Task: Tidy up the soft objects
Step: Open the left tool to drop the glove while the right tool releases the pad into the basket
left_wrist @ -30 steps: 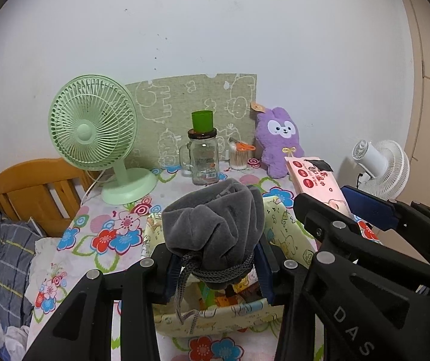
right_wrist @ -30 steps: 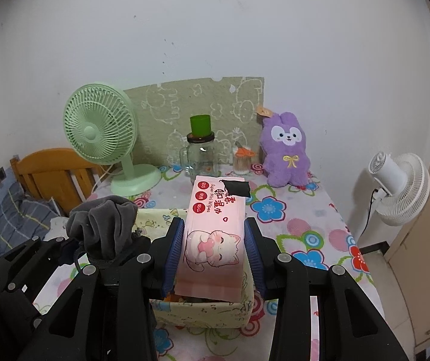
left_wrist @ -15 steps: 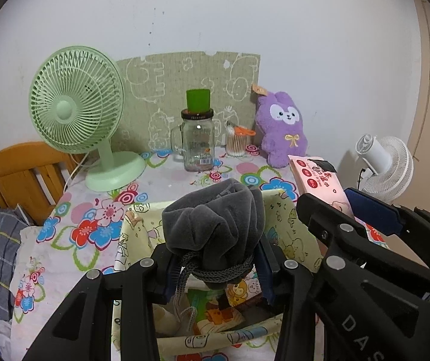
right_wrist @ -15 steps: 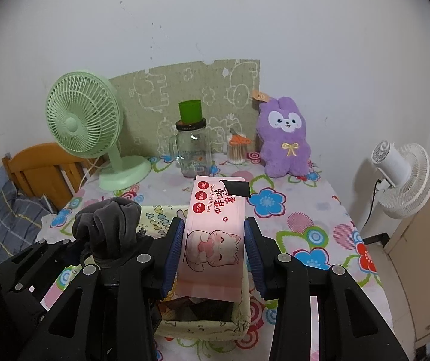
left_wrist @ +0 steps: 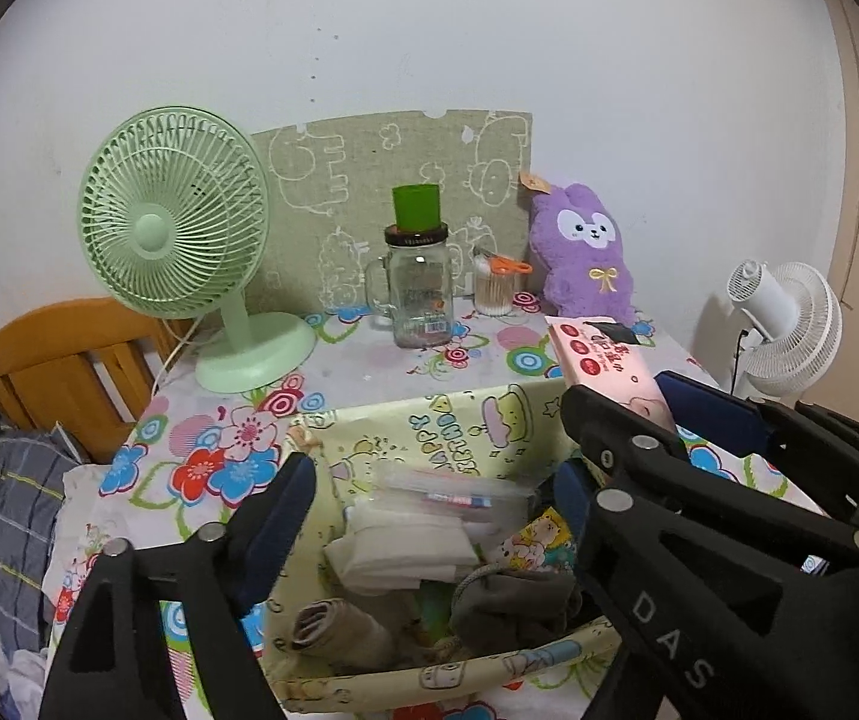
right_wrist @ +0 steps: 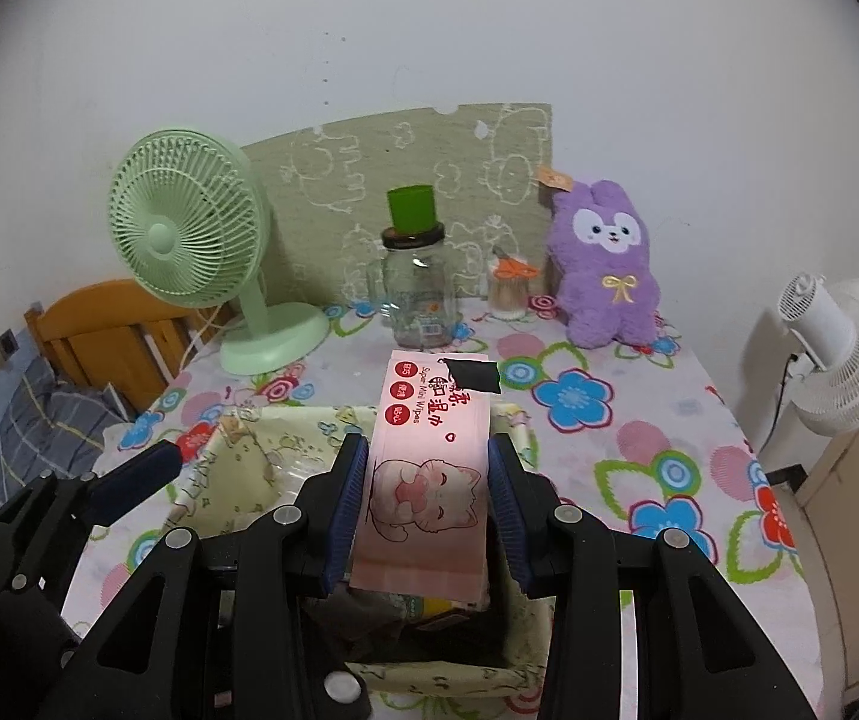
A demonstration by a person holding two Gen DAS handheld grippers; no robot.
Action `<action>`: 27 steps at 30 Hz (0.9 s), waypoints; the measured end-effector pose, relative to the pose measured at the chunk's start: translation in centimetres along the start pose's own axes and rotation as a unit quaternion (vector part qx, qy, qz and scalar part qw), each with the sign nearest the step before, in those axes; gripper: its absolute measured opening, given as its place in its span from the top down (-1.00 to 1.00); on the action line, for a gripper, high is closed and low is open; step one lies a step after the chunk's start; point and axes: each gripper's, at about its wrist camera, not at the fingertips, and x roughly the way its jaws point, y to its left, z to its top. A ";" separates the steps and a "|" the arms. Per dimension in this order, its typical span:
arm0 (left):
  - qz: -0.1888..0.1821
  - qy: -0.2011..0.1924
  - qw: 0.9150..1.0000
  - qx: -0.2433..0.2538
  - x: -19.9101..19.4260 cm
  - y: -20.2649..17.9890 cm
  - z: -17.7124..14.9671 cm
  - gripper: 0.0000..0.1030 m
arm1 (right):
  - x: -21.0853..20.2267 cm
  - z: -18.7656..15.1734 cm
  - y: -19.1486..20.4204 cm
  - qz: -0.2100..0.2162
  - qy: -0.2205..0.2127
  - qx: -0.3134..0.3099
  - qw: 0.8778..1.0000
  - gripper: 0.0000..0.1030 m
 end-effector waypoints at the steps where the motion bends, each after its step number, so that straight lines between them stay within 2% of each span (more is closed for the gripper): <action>1: 0.002 0.000 1.000 -0.001 0.0 0.2 0.0 -0.68 | 0.0 0.1 0.2 0.003 -0.001 -0.002 1.000 0.15; 11: 0.014 0.011 1.000 -0.003 1.1 1.4 0.5 -0.82 | 1.6 0.9 1.4 0.031 0.001 -0.010 0.999 0.16; 22: 0.007 0.030 0.999 -0.009 2.8 1.3 0.0 -0.89 | 3.3 0.3 0.9 0.024 0.022 0.005 0.999 0.11; 23: 0.007 0.031 0.999 -0.009 2.9 1.3 0.0 -0.89 | 3.4 0.3 0.9 0.022 0.022 0.003 1.000 0.06; 25: 0.005 0.032 0.999 -0.010 2.8 1.2 0.0 -0.90 | 3.4 0.3 0.8 0.012 0.023 -0.001 1.000 -0.37; 27: 0.002 0.031 0.999 -0.012 2.7 1.2 0.0 -0.93 | 3.0 0.2 0.6 0.012 0.016 0.003 1.000 -0.50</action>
